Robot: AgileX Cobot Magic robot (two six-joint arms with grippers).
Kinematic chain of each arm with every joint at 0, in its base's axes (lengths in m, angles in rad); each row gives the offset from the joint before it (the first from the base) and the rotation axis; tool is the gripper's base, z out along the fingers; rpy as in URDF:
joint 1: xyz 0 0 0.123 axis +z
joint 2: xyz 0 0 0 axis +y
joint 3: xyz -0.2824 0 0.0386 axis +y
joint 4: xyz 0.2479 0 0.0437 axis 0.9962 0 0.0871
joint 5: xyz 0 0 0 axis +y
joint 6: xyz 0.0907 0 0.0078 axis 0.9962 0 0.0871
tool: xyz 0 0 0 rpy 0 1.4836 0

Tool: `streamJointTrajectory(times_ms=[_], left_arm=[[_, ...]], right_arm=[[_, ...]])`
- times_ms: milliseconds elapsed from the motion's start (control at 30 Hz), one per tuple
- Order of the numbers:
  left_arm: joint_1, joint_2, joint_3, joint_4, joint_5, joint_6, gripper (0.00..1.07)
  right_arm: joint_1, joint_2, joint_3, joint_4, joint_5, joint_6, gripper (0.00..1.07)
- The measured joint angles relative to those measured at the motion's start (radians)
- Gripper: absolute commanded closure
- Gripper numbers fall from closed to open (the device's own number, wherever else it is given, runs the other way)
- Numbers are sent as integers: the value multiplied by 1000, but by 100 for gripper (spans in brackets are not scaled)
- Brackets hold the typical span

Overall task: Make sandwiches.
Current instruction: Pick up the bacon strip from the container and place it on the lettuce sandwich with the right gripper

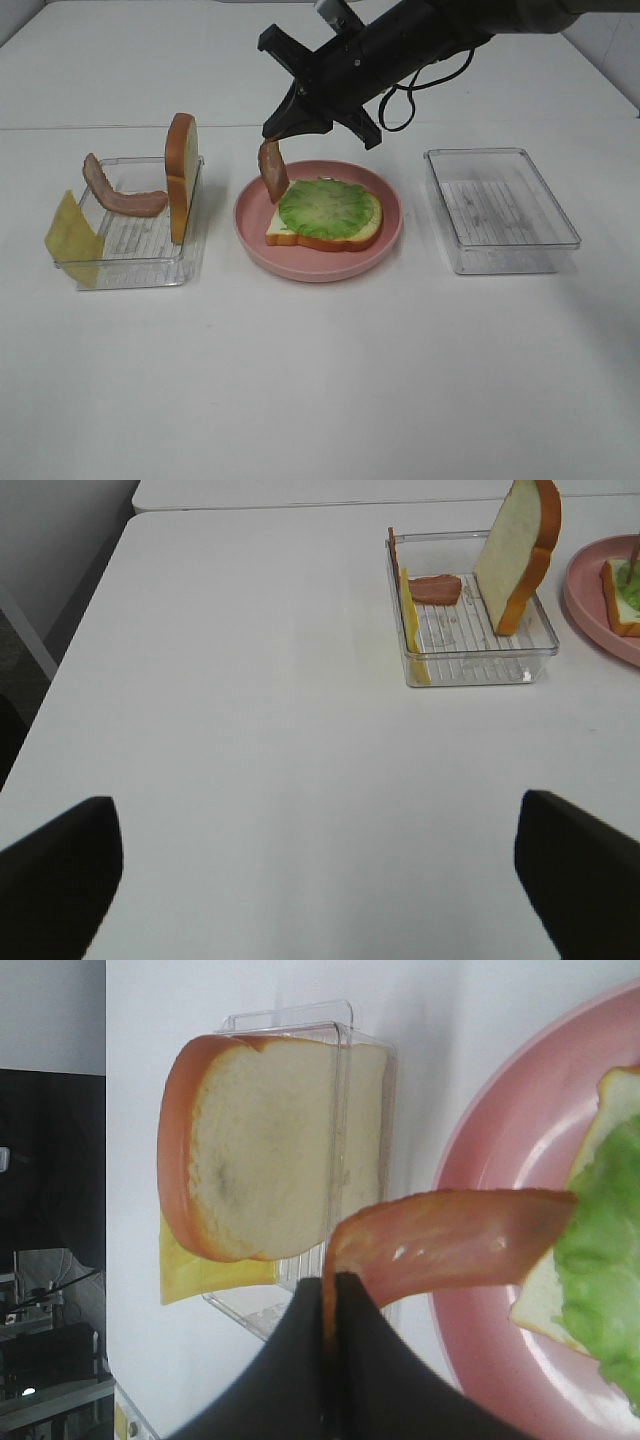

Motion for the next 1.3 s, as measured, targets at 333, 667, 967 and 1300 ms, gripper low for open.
streamJointTrajectory(times_ms=[333, 667, 967, 1300], left_arm=[[0, 0, 0, 0, 0, 0, 6], [0, 0, 0, 0, 0, 0, 6], [0, 0, 0, 0, 0, 0, 6], [0, 0, 0, 0, 0, 0, 6]], right_arm=[[-4, 58, -54, -93, 57, 27, 107], [-32, 58, -56, -359, 115, 155, 107], [-43, 58, -56, -478, 124, 206, 107], [-43, 58, -58, -492, 132, 208, 94]])
